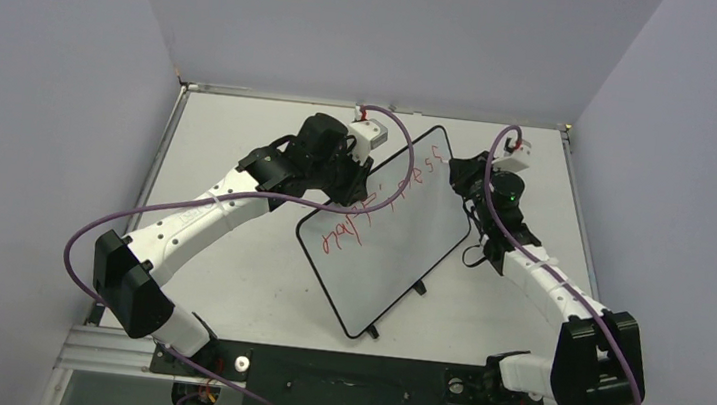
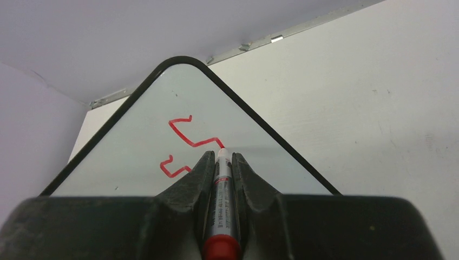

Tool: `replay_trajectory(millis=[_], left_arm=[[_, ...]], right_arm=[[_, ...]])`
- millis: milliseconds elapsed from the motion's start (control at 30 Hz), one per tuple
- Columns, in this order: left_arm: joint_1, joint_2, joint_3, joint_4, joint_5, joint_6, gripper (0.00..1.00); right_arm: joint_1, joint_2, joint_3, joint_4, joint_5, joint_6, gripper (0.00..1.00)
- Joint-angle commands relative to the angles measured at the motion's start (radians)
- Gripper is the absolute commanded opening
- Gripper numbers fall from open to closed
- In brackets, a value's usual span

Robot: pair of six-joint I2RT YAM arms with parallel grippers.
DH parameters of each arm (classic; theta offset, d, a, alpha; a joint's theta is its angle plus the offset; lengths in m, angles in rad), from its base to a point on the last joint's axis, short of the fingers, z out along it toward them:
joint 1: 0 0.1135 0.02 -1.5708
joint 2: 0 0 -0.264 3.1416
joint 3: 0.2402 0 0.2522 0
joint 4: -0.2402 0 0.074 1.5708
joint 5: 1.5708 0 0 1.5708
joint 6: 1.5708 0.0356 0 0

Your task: Write a sentence on the whiteboard

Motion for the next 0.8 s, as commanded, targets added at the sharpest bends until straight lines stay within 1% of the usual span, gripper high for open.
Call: replay_trajectory(millis=[0, 200, 400, 567, 767], left_arm=[[0.007, -0.024, 0.006, 0.008, -0.128, 0.137, 0.0], [0.007, -0.023, 0.006, 0.007, -0.129, 0.139, 0.0], [0.006, -0.02, 0.006, 0.003, -0.134, 0.137, 0.0], [0.007, -0.023, 0.006, 0.003, -0.135, 0.137, 0.0], [-0.006, -0.018, 0.006, 0.004, -0.135, 0.123, 0.0]], right_arm=[[0.0, -0.053, -0.033, 0.003, -0.024, 0.013, 0.0], [0.002, -0.121, -0.045, -0.012, -0.067, 0.031, 0.0], [0.002, -0.235, -0.054, -0.012, -0.117, 0.06, 0.0], [0.001, -0.36, -0.069, -0.09, -0.097, 0.045, 0.0], [0.012, -0.467, -0.127, -0.154, -0.097, 0.02, 0.0]])
